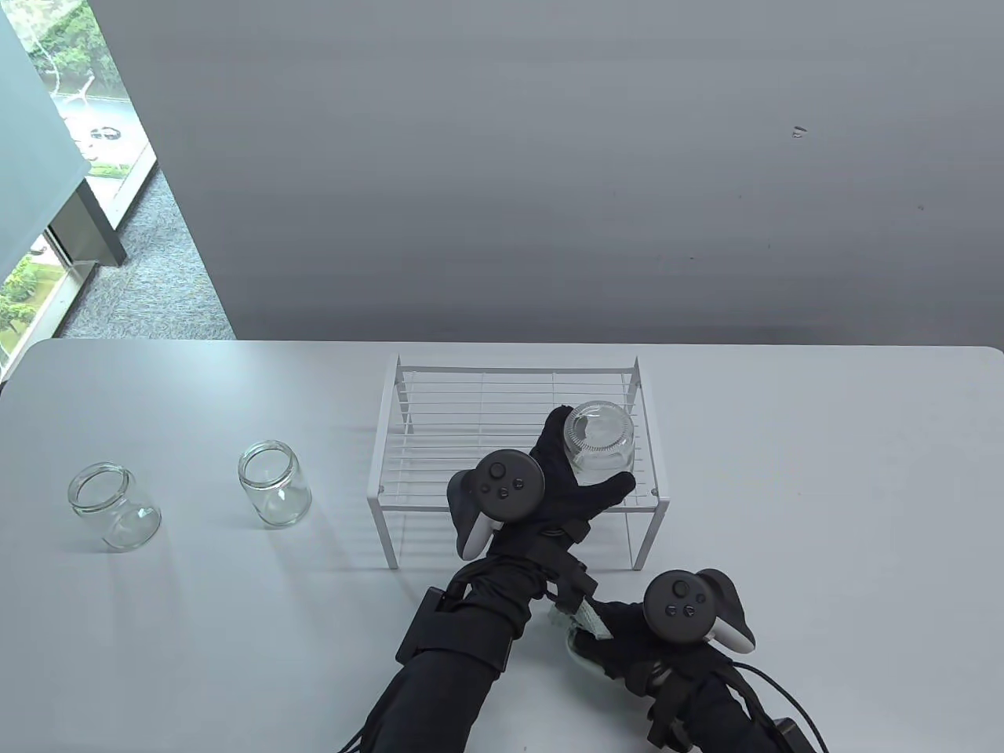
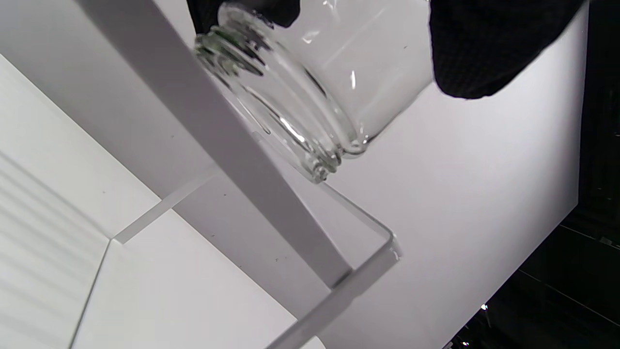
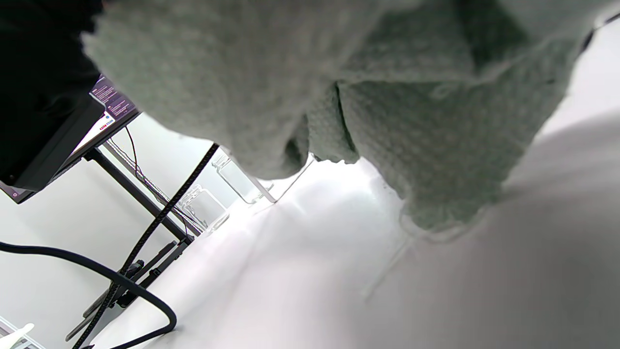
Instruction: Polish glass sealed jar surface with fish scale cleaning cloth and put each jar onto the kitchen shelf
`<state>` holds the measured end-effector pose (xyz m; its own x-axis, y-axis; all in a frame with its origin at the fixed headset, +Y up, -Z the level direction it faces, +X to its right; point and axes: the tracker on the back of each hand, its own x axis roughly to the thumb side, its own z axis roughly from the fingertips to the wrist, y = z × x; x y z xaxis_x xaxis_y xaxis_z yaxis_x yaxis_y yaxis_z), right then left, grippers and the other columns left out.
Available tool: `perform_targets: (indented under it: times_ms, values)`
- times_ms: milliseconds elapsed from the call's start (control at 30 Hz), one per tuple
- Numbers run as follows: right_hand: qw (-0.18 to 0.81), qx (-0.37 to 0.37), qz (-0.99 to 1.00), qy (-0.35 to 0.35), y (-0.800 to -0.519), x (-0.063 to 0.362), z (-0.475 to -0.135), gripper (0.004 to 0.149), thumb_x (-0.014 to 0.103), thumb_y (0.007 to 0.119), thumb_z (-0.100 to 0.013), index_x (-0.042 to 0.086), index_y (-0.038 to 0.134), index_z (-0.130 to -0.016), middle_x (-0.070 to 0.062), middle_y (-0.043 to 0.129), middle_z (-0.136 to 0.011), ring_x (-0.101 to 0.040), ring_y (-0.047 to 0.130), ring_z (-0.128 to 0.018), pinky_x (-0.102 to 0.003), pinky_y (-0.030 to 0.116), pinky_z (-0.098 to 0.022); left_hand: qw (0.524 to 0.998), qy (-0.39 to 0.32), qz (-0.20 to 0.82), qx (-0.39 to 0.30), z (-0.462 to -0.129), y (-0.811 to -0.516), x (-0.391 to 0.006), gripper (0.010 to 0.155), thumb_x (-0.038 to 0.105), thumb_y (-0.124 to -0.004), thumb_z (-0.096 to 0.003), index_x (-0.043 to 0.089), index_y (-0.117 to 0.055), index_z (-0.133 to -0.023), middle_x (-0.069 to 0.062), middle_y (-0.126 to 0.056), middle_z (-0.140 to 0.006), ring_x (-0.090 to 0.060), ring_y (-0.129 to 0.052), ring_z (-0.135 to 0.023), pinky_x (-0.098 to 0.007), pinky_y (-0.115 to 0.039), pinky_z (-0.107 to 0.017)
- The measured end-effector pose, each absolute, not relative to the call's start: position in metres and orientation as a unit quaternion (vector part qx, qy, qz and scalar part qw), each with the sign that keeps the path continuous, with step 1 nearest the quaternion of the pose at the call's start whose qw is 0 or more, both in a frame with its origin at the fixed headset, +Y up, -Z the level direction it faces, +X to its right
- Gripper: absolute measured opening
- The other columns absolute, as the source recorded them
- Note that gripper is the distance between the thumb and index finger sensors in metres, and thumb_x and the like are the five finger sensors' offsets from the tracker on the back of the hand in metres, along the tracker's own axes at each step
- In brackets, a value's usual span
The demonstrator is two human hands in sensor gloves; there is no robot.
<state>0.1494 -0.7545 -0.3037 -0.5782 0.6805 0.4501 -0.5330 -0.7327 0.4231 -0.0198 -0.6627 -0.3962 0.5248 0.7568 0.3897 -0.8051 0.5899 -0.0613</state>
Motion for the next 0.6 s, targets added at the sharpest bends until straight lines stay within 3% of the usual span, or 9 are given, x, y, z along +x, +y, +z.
perform_targets:
  times_ms: [600]
  values:
    - [0.348, 0.305, 0.877, 0.127, -0.7538, 0.1489, -0.3036, 0.058, 0.028, 0.074, -0.053, -0.013, 0.068, -0.094, -0.041, 0.079, -0.077, -0.055, 0.09, -0.056, -0.067, 0.065, -0.045, 0.896, -0.175, 0.405, 0.061, -0.3972, -0.6662, -0.0101, 0.108, 0.066, -0.086, -0.0426, 0.003, -0.028, -0.108, -0.024, -0.056, -0.109, -0.05, -0.075, -0.094, -0.069, -0.056, -0.063]
